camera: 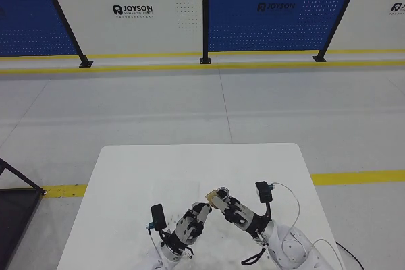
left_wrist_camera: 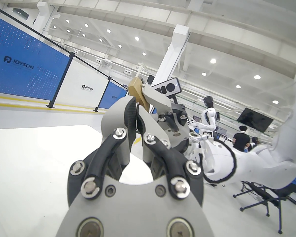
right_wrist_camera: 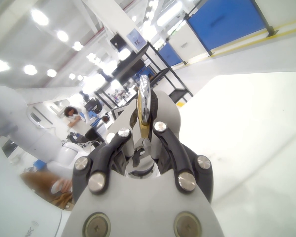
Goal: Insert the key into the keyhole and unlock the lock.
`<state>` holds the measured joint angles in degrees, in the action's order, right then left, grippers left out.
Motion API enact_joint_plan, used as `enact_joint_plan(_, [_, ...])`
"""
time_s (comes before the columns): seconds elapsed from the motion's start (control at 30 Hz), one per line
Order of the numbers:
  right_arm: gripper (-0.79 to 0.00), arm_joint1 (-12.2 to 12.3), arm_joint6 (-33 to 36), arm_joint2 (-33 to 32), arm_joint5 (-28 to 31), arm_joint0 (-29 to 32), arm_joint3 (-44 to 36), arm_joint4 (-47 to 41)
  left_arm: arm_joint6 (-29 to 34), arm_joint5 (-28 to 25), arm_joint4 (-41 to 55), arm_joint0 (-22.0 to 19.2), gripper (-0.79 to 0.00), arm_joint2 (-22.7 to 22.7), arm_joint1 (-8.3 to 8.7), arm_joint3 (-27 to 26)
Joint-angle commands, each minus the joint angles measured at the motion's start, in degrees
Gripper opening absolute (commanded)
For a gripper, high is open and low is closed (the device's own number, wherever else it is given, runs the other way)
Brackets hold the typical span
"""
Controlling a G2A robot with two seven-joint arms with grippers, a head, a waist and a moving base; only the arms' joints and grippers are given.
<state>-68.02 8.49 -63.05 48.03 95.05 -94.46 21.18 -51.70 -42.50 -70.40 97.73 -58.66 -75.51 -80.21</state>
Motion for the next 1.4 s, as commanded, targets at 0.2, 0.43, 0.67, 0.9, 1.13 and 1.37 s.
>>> enact_joint_plan(0.2, [-0.785,0.1,-0.5,0.1,-0.3,0.1,-0.2,0.5,-5.6,7.4,-7.0,-1.1,-0.785,0.9,-0.01,1.5])
enact_joint_plan(0.43, [-0.785,0.2,-0.7,0.1,-0.7,0.2,-0.4,0.9,-9.1,13.0,-10.7,-2.1,-0.785,1.8,-0.05,2.7])
enact_joint_plan(0.67, [-0.785,0.3,-0.9,0.1,-0.9,0.3,-0.5,1.0,-11.7,20.8,-15.8,-2.9,-0.785,1.9,0.1,3.1])
enact_joint_plan(0.9, [-0.785,0.4,-0.9,0.2,-0.9,0.2,-0.6,0.9,-13.8,27.9,-20.8,-3.5,-0.785,1.8,0.38,3.7])
enact_joint_plan(1.13, [-0.785,0.5,-0.8,0.2,-1.1,0.2,-0.7,0.8,-15.7,35.6,-25.4,-4.0,-0.785,1.6,0.61,4.8])
enact_joint_plan(1.37, [-0.785,0.6,-0.8,0.3,-1.2,0.1,-0.7,0.7,-16.7,34.9,-22.9,-4.1,-0.151,1.8,0.63,4.8])
